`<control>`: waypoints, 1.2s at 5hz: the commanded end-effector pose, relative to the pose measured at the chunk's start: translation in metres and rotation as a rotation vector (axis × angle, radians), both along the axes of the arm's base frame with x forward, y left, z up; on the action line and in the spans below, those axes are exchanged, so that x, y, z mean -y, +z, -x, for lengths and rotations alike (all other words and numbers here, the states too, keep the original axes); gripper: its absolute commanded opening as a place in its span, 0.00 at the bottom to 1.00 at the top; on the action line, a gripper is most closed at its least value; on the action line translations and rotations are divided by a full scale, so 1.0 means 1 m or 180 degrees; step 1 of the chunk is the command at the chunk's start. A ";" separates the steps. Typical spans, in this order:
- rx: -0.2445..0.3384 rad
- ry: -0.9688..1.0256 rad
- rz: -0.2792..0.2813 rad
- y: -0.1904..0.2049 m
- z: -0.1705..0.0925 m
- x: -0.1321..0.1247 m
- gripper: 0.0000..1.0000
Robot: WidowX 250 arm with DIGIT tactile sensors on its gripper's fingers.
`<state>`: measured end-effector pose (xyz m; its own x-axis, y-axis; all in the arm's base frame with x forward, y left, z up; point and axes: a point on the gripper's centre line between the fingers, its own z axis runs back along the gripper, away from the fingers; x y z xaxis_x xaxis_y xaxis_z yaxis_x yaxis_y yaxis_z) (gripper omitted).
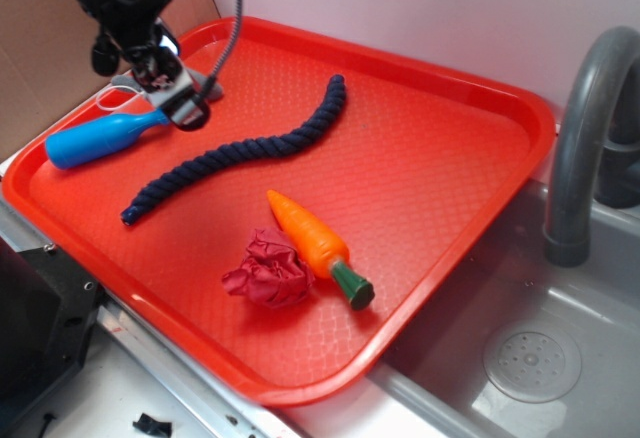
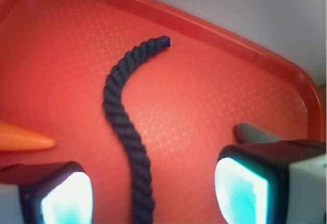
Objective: Grab the blue rope.
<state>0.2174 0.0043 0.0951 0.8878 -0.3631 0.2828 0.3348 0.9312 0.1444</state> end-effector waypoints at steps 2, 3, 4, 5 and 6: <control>-0.0338 -0.0740 -0.0049 -0.071 -0.023 0.022 1.00; -0.0427 -0.0831 -0.0024 -0.082 -0.020 0.025 1.00; -0.0396 -0.0822 0.0083 -0.080 -0.021 0.025 0.00; -0.0428 -0.0819 0.0117 -0.082 -0.022 0.024 0.00; -0.0490 -0.0813 0.0065 -0.081 -0.023 0.024 0.00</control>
<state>0.2418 -0.0165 0.0157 0.8064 -0.5681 0.1644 0.5684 0.8212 0.0495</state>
